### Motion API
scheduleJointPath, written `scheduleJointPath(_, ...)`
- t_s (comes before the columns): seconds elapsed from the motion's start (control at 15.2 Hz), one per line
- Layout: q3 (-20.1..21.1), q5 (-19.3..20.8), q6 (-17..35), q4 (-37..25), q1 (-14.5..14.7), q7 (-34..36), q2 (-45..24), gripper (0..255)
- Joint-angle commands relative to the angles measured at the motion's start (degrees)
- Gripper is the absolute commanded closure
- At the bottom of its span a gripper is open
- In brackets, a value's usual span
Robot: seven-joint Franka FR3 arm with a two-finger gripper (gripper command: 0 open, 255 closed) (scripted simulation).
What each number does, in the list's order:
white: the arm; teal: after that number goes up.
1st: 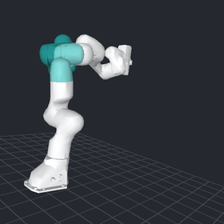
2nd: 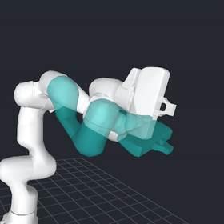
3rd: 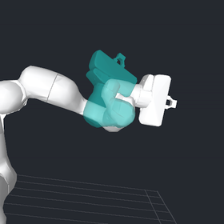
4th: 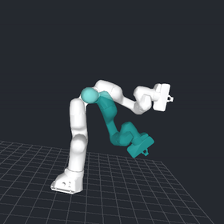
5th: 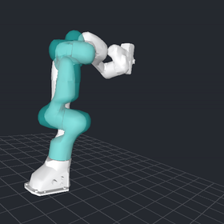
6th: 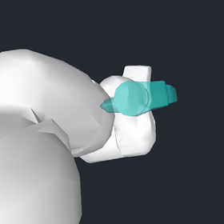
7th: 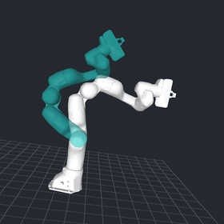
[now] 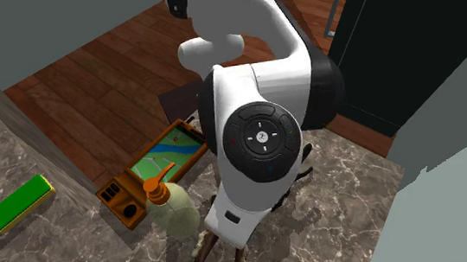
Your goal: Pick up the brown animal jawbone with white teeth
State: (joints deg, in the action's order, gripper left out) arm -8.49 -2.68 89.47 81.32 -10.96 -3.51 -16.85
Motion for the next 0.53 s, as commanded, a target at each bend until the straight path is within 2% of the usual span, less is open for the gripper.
scheduleJointPath(0.0, -0.54, -0.66, -1.7, -7.21, -1.24, -0.32, -5.64, 0)
scheduleJointPath(0.2, -1.01, -1.81, -6.2, -20.9, -3.48, -0.35, -15.02, 0)
scheduleJointPath(0.26, -1.01, -1.96, -7.01, -23.14, -3.86, -0.31, -16.48, 0)
scheduleJointPath(0.46, -1.0, -1.85, -4.16, -19.46, -3.61, -0.35, -15.66, 0)
